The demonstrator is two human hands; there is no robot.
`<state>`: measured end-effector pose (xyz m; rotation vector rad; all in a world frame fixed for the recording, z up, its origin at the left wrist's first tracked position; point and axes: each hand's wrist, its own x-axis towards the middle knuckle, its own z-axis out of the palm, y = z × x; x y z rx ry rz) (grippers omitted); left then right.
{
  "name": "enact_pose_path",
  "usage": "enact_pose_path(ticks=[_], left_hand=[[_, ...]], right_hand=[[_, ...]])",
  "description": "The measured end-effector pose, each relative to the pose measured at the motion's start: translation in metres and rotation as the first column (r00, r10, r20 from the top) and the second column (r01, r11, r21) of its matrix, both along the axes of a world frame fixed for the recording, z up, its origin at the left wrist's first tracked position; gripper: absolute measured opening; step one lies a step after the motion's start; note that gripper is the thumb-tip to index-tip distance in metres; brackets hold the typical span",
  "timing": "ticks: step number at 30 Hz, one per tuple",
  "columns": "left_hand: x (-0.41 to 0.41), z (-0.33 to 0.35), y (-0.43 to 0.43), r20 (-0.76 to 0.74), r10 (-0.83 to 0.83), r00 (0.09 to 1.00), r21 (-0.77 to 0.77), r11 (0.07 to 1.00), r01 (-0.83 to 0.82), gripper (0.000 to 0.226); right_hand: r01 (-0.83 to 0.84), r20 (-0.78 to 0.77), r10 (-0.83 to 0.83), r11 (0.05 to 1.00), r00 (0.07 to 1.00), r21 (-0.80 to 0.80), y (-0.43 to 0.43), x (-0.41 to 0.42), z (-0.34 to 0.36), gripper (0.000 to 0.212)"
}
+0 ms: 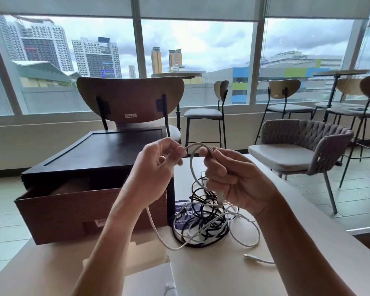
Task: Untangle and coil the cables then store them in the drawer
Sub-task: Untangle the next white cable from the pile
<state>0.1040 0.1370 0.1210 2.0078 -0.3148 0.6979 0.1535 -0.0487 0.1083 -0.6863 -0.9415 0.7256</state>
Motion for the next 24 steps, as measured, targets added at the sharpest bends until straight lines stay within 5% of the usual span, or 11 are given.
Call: enact_pose_path(ticks=[5, 9, 12, 16, 24], left_hand=[[0.003, -0.006, -0.005, -0.06, 0.019, 0.998, 0.176, 0.984, -0.008, 0.018], [-0.003, -0.004, -0.014, 0.062, 0.124, 0.99, 0.158, 0.978, -0.132, 0.017], [-0.004, 0.001, -0.011, 0.151, 0.259, 0.954, 0.038, 0.963, -0.267, 0.019], [-0.006, 0.005, -0.003, 0.222, 0.372, 0.901, -0.064, 0.928, -0.368, 0.021], [-0.004, 0.004, 0.004, 0.245, 0.406, 0.881, -0.115, 0.914, -0.389, 0.017]], right_hand=[[-0.054, -0.174, 0.075, 0.991, 0.982, 0.119, 0.001, 0.003, 0.003, 0.02], [0.158, -0.253, -0.13, 0.983, 0.959, 0.094, 0.005, 0.004, 0.003, 0.021], [0.204, -0.148, -0.201, 0.979, 0.968, 0.008, 0.01, 0.001, 0.001, 0.03], [0.054, -0.031, -0.058, 0.992, 0.998, -0.117, 0.014, -0.006, -0.005, 0.033], [0.024, 0.052, -0.021, 0.998, 0.998, -0.058, 0.015, -0.011, -0.003, 0.03]])
